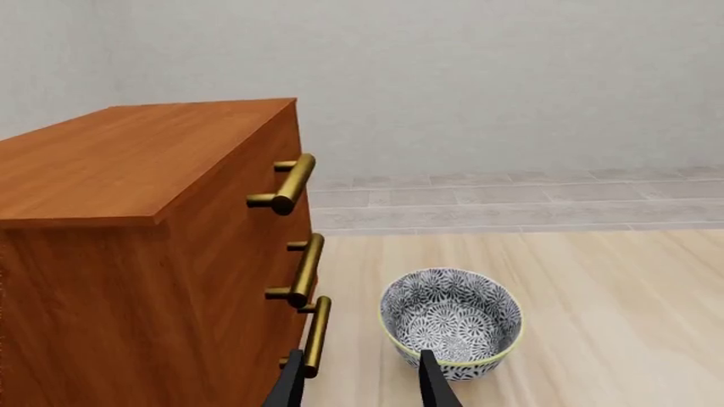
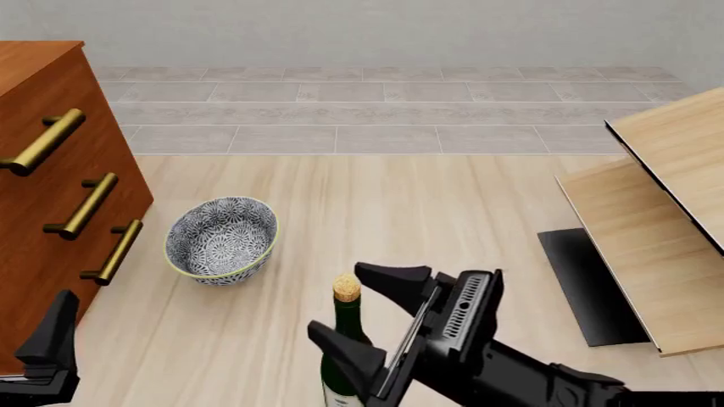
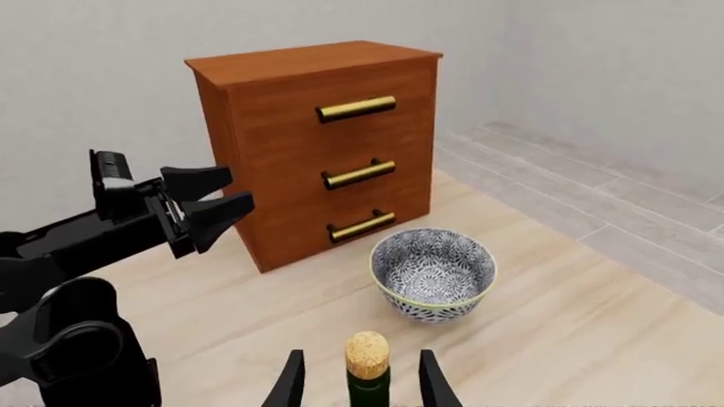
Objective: Put the wine bottle on the wine rack.
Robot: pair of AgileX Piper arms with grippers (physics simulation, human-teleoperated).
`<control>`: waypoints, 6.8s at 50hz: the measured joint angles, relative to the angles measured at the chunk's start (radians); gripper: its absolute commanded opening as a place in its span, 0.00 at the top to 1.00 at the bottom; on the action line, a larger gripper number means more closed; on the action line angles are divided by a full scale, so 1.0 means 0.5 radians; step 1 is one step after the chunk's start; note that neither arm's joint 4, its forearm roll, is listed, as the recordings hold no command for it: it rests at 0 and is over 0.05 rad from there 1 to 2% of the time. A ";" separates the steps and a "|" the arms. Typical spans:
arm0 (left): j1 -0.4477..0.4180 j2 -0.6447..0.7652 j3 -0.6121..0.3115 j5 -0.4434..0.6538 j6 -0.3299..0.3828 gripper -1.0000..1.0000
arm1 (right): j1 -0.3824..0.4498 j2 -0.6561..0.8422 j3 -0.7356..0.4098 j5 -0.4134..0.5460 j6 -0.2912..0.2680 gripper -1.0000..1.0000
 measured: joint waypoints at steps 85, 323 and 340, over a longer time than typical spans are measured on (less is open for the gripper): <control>-0.023 0.000 0.000 -0.019 -0.019 0.00 | -0.152 -0.439 -0.129 0.483 -0.128 1.00; -0.100 0.000 0.029 -0.056 -0.092 0.00 | -2.641 -1.075 -1.407 2.210 0.468 1.00; -0.104 0.000 0.030 -0.049 -0.092 0.00 | -2.772 -1.044 -1.403 2.227 0.492 1.00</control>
